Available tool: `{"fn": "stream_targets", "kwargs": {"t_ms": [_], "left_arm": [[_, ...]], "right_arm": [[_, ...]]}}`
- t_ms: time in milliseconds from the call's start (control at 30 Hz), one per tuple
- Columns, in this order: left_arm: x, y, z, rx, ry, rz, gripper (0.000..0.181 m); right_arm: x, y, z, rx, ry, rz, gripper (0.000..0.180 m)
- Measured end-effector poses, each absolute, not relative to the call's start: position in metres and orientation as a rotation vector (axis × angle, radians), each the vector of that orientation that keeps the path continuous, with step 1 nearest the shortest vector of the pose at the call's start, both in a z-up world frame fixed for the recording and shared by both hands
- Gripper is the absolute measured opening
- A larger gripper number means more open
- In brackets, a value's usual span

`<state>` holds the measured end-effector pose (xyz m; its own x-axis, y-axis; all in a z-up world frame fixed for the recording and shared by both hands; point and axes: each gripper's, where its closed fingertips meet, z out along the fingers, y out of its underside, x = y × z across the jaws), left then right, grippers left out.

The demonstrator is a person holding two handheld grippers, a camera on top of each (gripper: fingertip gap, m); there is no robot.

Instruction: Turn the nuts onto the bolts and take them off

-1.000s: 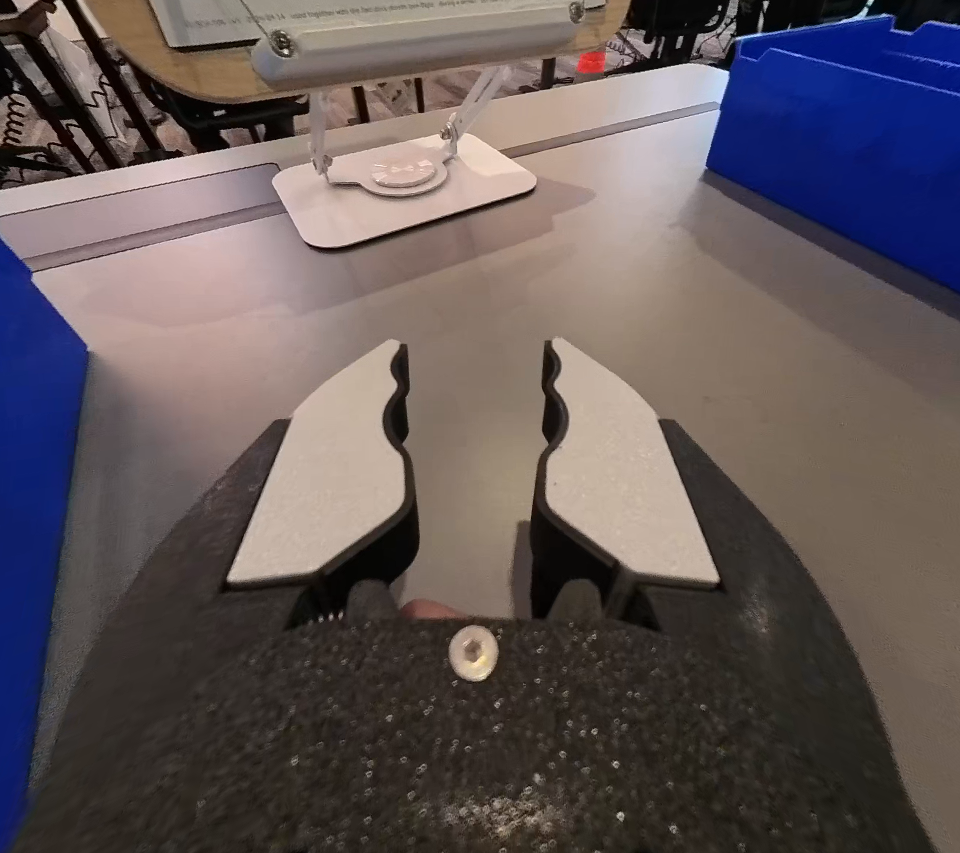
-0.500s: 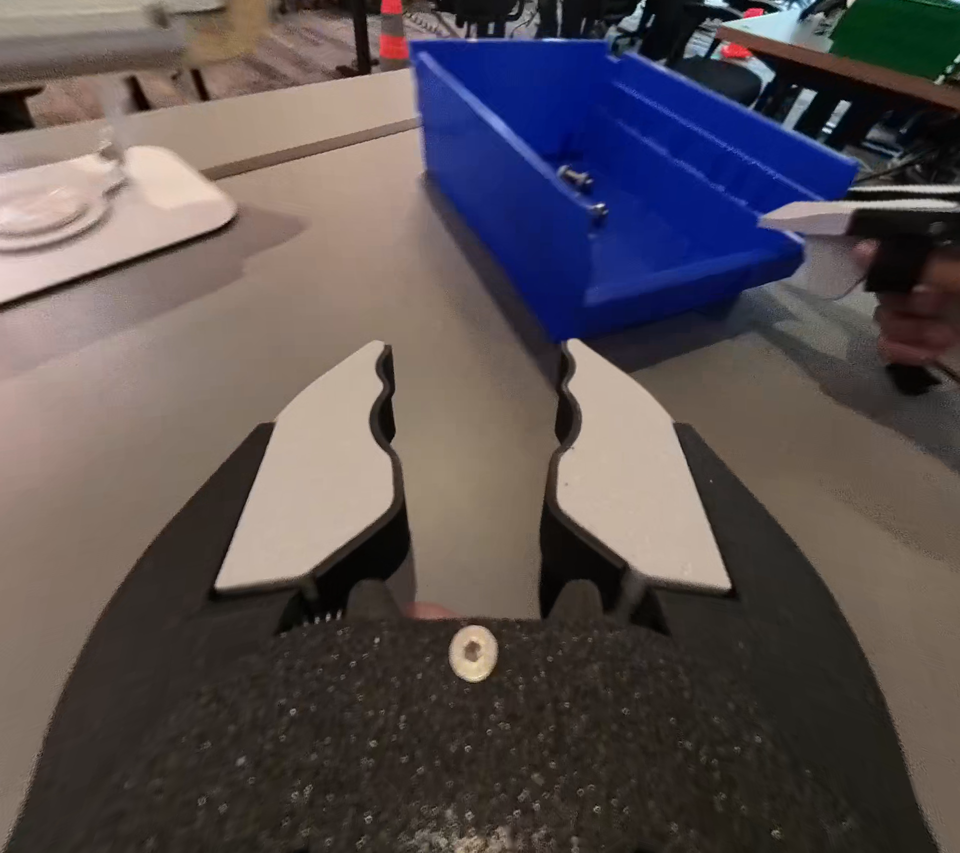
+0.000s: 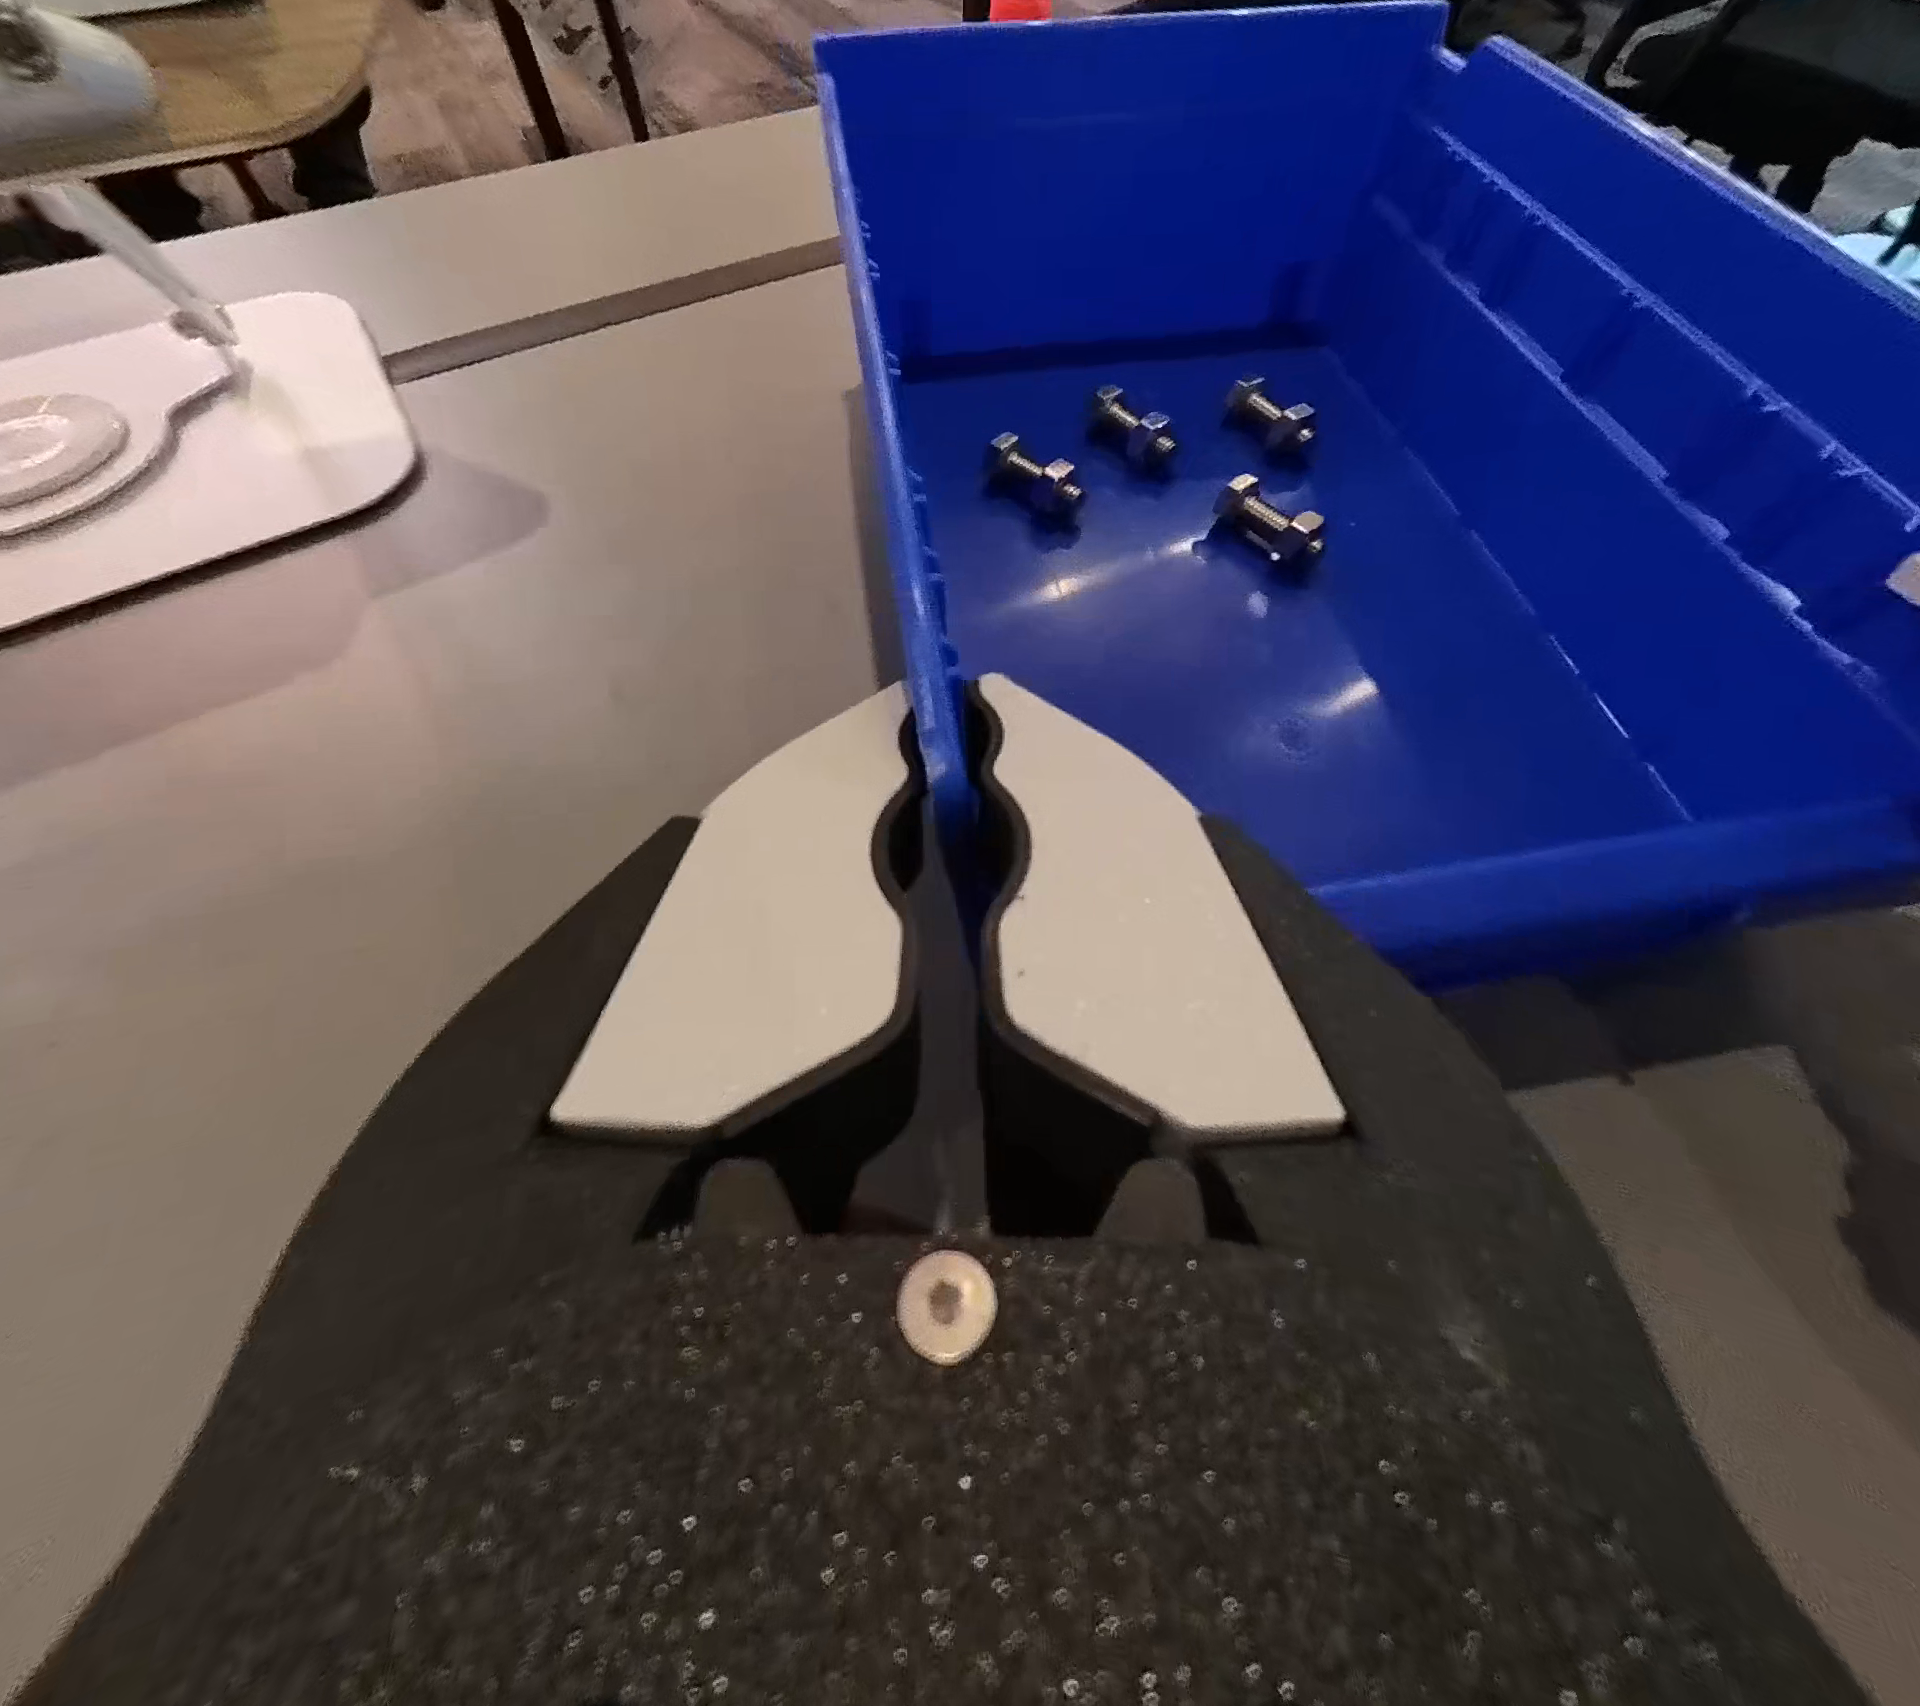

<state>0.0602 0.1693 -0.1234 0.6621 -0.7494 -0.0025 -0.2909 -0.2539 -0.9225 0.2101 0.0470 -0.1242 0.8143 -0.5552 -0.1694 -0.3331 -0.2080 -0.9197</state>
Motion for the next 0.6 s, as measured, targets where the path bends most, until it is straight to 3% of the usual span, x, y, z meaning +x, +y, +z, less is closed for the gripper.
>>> {"fn": "stream_targets", "kwargs": {"t_ms": [300, 600], "left_arm": [[-0.051, 0.146, -0.121, -1.834, 0.76, -0.51, 0.004], [-0.215, 0.153, -0.112, -1.863, 0.58, -0.388, 0.005]], "right_arm": [[0.11, 0.042, -0.117, -1.808, 0.585, -0.14, 0.005], [-0.038, 0.088, -0.103, -1.832, 0.333, 0.03, 0.007]]}}
